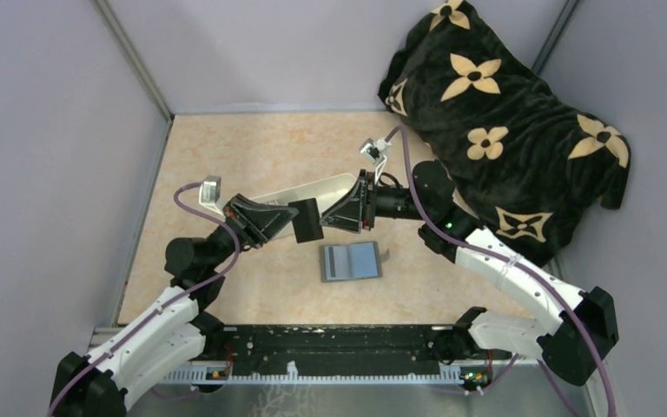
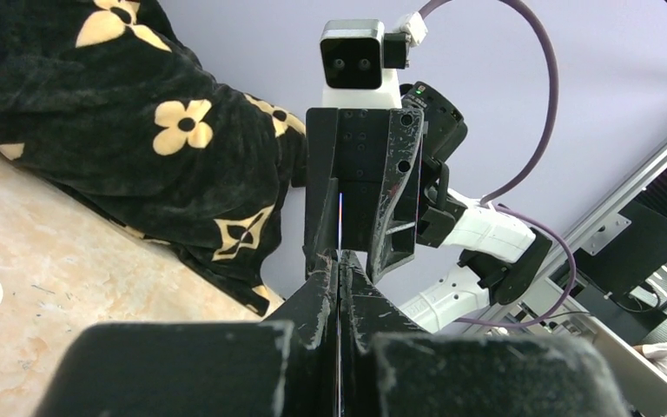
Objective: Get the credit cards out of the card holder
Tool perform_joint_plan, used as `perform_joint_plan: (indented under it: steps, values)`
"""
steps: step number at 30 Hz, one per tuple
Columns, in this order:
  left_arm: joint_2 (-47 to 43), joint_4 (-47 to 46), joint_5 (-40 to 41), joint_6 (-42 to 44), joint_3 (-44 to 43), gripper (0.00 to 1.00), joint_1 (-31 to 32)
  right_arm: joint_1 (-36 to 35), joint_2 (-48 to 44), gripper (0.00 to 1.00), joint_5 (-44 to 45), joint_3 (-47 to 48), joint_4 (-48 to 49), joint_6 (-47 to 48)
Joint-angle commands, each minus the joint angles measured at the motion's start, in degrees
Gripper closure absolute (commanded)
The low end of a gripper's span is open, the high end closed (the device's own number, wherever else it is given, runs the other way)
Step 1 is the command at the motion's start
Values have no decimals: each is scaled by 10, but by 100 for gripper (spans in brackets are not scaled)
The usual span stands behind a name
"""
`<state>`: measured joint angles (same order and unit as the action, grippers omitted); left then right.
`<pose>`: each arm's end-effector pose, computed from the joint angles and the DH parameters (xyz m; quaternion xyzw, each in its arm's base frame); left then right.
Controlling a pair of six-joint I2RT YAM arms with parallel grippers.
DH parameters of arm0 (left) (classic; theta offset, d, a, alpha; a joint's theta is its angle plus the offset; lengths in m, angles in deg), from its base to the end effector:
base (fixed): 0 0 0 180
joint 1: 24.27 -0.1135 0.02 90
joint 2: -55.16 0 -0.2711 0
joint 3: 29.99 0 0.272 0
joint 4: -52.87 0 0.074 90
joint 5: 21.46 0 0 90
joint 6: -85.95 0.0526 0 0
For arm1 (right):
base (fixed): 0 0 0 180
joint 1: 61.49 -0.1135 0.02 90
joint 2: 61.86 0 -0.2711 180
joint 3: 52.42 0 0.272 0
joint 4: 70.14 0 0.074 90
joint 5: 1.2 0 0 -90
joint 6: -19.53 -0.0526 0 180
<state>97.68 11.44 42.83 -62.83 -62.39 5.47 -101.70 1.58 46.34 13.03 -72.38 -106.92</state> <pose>0.1551 -0.1149 0.3120 0.0680 0.5111 -0.6712 0.5325 0.1935 0.2101 0.3651 -0.2771 0.6517 0.6092 0.3569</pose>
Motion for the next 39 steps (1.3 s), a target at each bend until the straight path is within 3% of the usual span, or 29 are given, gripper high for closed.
perform_joint_plan:
  steps: [1,9,18,25,27,29,35,36,39]
  values:
    - [10,-48,2,-9,1,100,-5,4,-3,65,-27,-13,71,-28]
    - [26,-79,12,-16,-7,100,-5,4,4,65,-37,-27,103,-47]
    - [29,-89,27,-17,-10,100,-6,4,16,76,-51,-23,114,-57]
    - [30,-95,17,-26,-1,100,-6,5,25,77,-51,-23,133,-68]
    - [32,-104,16,-30,7,100,-5,5,30,85,-53,-22,142,-73]
    - [32,-107,16,-33,12,100,-6,5,35,100,-54,-20,146,-76]
    - [24,-79,17,-20,10,100,-6,5,40,100,-55,-11,150,-82]
    - [22,-58,16,-13,5,96,-6,5,40,100,-51,-6,139,-78]
    - [8,58,14,26,-30,53,-7,5,43,100,-38,19,87,-53]
